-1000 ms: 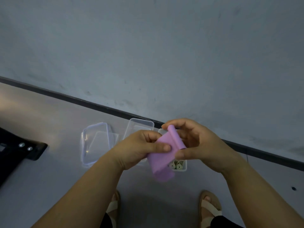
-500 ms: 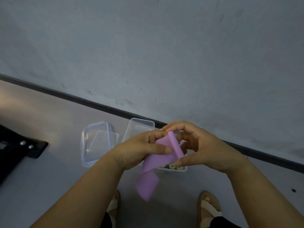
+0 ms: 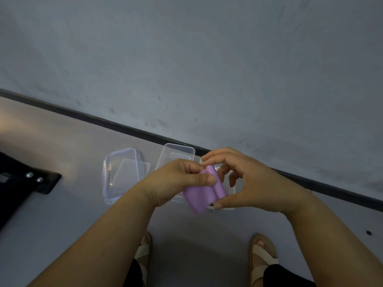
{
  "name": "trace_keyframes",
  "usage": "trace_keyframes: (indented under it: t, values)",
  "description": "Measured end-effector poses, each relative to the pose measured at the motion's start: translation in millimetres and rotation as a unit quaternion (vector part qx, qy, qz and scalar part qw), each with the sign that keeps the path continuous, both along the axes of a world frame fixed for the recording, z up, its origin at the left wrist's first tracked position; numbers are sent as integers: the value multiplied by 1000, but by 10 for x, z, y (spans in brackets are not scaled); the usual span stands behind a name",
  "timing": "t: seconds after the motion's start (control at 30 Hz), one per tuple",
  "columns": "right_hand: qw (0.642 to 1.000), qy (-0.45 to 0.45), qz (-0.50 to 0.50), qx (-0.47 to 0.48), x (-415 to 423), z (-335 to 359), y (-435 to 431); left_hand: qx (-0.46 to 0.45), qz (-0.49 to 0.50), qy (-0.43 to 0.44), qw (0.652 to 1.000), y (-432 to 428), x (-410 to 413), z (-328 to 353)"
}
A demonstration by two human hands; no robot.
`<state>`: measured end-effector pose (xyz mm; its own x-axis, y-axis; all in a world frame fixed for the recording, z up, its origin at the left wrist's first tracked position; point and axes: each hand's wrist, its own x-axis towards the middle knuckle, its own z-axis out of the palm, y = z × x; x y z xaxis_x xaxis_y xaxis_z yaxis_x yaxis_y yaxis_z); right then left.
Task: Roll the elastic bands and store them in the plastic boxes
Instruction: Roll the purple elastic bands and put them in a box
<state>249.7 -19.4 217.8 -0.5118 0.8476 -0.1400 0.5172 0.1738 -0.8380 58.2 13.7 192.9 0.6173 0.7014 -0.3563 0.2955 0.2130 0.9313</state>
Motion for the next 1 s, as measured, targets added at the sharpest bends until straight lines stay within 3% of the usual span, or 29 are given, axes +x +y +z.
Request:
trace_keyframes:
  t: [0.3,0.4,0.53,0.73,0.83,1.0]
  values:
    - [998,-43,-9,47,-17,-30,6,7,4,38,999,-5,28,-22]
    - [999,-38,-27,15,-18,-22,6,11,32,28,999,4,21,-52]
    - [989,37,-106,-98,4,0,10,7,67,-3,998,6,18,-85]
    - [956,137,-216,-142,-56,-79,21,7,137,-55,989,45,39,-113]
    - [945,160,-251,-138,-105,-120,39,0,165,-98,981,42,52,-104]
    - [944,153,-280,-88,-121,-147,52,33,152,-89,984,35,49,-84]
